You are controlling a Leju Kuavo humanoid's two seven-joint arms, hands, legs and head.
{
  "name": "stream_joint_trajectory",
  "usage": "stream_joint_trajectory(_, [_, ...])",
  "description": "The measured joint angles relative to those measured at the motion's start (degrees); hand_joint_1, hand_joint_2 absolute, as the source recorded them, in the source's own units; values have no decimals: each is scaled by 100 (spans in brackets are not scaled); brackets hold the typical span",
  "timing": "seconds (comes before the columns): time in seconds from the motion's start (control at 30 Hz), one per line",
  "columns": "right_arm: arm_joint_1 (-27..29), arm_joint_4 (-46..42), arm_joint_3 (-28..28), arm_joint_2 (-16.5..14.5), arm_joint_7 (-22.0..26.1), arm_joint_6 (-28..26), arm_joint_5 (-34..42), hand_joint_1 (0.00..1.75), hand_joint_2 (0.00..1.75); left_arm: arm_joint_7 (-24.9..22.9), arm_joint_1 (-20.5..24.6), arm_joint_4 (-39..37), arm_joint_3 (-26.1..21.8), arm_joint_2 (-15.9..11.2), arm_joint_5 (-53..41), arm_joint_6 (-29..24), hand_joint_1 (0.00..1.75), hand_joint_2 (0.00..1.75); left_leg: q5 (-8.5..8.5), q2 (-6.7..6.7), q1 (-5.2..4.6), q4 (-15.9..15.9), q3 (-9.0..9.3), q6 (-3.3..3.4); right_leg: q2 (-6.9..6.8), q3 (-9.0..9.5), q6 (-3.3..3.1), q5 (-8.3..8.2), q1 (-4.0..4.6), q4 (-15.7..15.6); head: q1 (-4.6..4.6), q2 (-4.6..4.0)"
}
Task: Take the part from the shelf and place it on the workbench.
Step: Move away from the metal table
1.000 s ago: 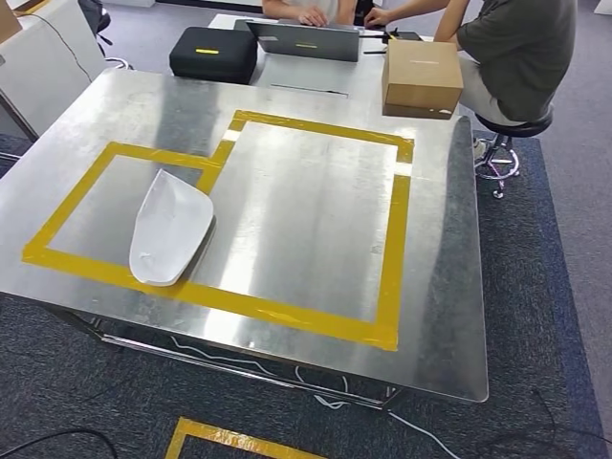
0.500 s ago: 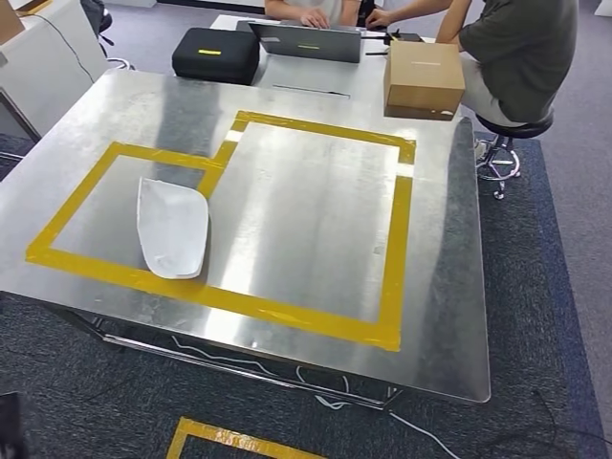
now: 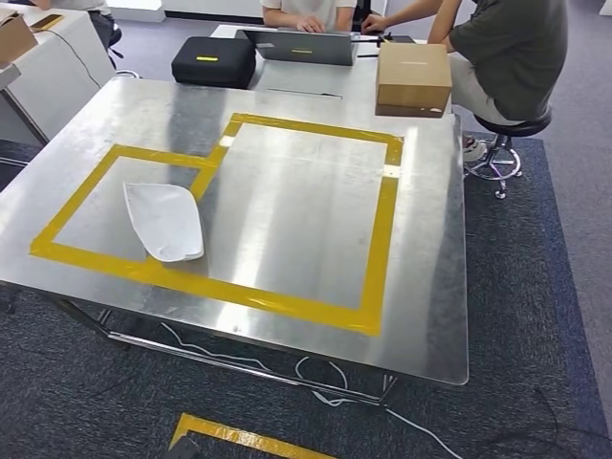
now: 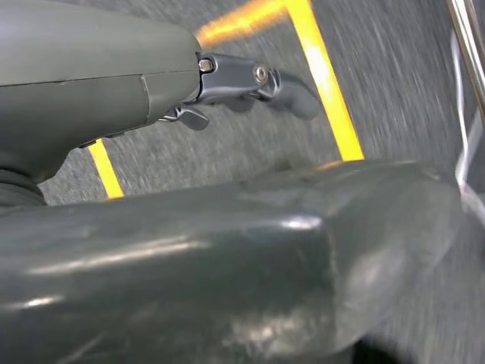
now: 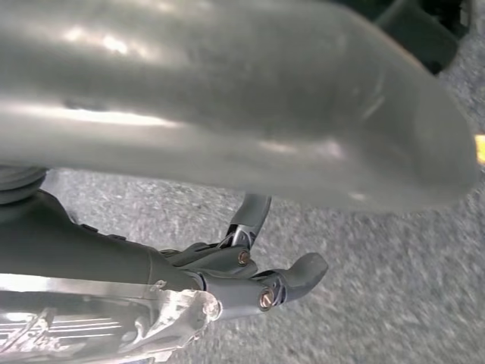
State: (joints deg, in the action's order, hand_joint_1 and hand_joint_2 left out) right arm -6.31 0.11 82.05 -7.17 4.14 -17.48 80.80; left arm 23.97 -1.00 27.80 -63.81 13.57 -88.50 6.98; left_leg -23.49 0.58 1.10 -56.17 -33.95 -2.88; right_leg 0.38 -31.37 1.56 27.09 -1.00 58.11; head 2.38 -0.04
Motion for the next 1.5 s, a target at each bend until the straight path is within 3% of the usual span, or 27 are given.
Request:
stream_joint_trajectory(0.07, [-12,0,145,0,-71,3,-44,0,0,92,47,-278,175,-23,-97,-125,0,0,-391,-6,5,-448,-212,-30,-25,-112,-95,-96,-3,-8,15,0])
stream_joint_trajectory(0.13, [-17,0,255,2,-103,-10,-61,0,0,140,116,-480,283,-62,-113,-175,0,0,-905,-9,2,-1250,-499,-37,-47,-243,-126,-191,18,-5,26,0])
stream_joint_trajectory(0.2, [-15,0,330,4,-121,-25,-63,0,0,174,159,-621,359,-114,-116,-191,0,0,-1093,-10,-1,-1638,-524,-24,-67,-364,-118,-280,37,-2,27,0])
stream_joint_trajectory(0.23, [-16,0,360,4,-152,-52,-71,0,0,209,169,-681,392,-140,-118,-191,0,0,-1035,-10,-4,-1493,-359,-8,-70,-419,-106,-326,42,-1,27,0])
stream_joint_trajectory(0.33, [-20,0,444,3,-366,-103,-87,0,0,346,205,-838,522,-233,-116,-189,0,0,-704,-31,-16,-272,510,47,-71,-543,-33,-464,52,10,29,0])
stream_joint_trajectory(0.37, [-21,0,462,2,-435,-57,-48,0,0,350,222,-885,570,-256,-90,-204,0,0,-651,-34,-25,2,674,67,-76,-566,0,-511,59,9,26,0])
stream_joint_trajectory(0.47, [-12,0,470,1,-378,139,120,0,0,81,228,-995,625,-288,118,-157,0,0,-547,-26,-61,133,680,174,-90,-584,107,-659,45,-56,24,0])
stream_joint_trajectory(0.5, [-5,0,471,0,-261,204,147,0,0,-69,228,-1016,618,-297,193,-70,0,0,-497,-32,-64,131,646,222,-85,-607,141,-626,30,-43,24,0])
stream_joint_trajectory(0.53, [3,0,471,1,-140,294,160,0,0,-205,234,-1029,604,-305,251,43,0,0,-442,-39,-62,135,601,268,-77,-658,169,-485,23,67,19,0])
stream_joint_trajectory(0.63, [0,1,470,9,-44,778,250,0,0,-415,257,-1050,554,-348,328,318,0,0,-268,-46,-74,134,401,345,-60,-963,209,357,31,1103,-9,0])
stream_joint_trajectory(0.67, [-4,1,467,20,-85,955,297,0,0,-432,256,-1059,539,-378,348,359,0,0,-210,-46,-83,129,324,347,-58,-1019,211,532,40,1452,-13,0])
stream_joint_trajectory(0.7, [-7,2,463,34,-111,1083,332,0,0,-438,255,-1069,522,-416,373,381,0,0,-153,-46,-89,122,248,344,-57,-985,205,572,48,1628,-14,0])
stream_joint_trajectory(0.73, [-2,2,459,48,-107,1152,350,0,0,-438,255,-1078,501,-458,409,393,0,0,-100,-45,-93,114,175,337,-56,-838,193,496,53,1590,-14,0])
stream_joint_trajectory(0.8, [12,2,457,63,1,1128,355,0,0,-432,261,-1088,436,-542,499,399,0,0,-5,-37,-95,89,52,306,-43,-243,161,246,56,927,-14,0])
stream_joint_trajectory(0.87, [2,2,457,66,125,1049,355,0,0,-421,267,-1090,369,-604,566,397,0,0,76,-29,-108,65,-19,251,-11,345,128,215,63,106,-7,0])
stream_joint_trajectory(0.93, [-19,2,457,66,170,1015,355,0,0,-410,275,-1090,328,-642,590,397,0,0,157,-29,-114,64,-40,185,10,502,80,273,85,-193,-13,1])
stream_joint_trajectory(1.0, [-20,1,457,65,179,1007,355,0,0,-405,270,-1091,282,-673,600,394,0,0,179,-25,-101,59,-71,117,-12,405,-16,197,86,-189,-23,2])
stream_joint_trajectory(1.03, [-21,1,457,65,181,1006,355,0,0,-403,262,-1092,261,-682,601,391,0,0,57,-23,-96,-17,-118,84,-26,347,-71,138,79,-194,-10,2])
stream_joint_trajectory(1.1, [-24,0,457,66,183,1003,354,0,0,-402,254,-1094,237,-692,601,387,0,0,-482,-25,-82,-505,-301,25,-49,204,-144,0,66,-198,22,2])
stream_joint_trajectory(1.17, [-20,0,457,66,185,1000,354,0,0,-400,260,-1095,233,-694,601,386,0,0,-977,-27,-73,-1266,-499,-17,-62,41,-155,-140,67,-190,39,2])
stream_joint_trajectory(1.2, [-18,0,457,66,185,1001,355,0,0,-400,263,-1096,231,-697,601,386,0,0,-1026,-27,-69,-1525,-517,-31,-71,-46,-145,-207,66,-185,39,2])
stream_joint_trajectory(1.23, [-16,0,457,66,185,1001,355,0,0,-399,263,-1096,231,-702,601,386,0,0,-947,-28,-62,-1606,-447,-42,-77,-130,-127,-270,61,-181,40,2])
stream_joint_trajectory(1.27, [-15,0,457,66,186,1001,355,0,0,-399,264,-1097,231,-709,601,386,0,0,-784,-30,-51,-1473,-269,-52,-81,-208,-104,-329,53,-176,40,2])
stream_joint_trajectory(1.33, [-19,1,457,66,188,1001,355,0,0,-396,275,-1097,231,-719,601,386,0,0,-534,-37,-17,-715,341,-77,-80,-335,-43,-426,45,-142,46,2])
stream_joint_trajectory(1.4, [-29,2,457,67,191,1001,355,0,0,-392,303,-1099,231,-721,601,386,0,0,-568,-30,-8,20,823,-28,-80,-429,23,-522,57,-89,52,2])
stream_joint_trajectory(1.43, [-29,2,457,68,192,1001,355,0,0,-391,310,-1101,231,-720,601,386,0,0,-606,-24,-19,189,910,21,-81,-459,54,-575,59,-82,55,2])
stream_joint_trajectory(1.5, [-16,2,457,68,198,990,352,0,0,-390,299,-1105,230,-720,605,386,0,0,-573,-32,-38,213,839,141,-78,-497,119,-651,35,-94,55,2])
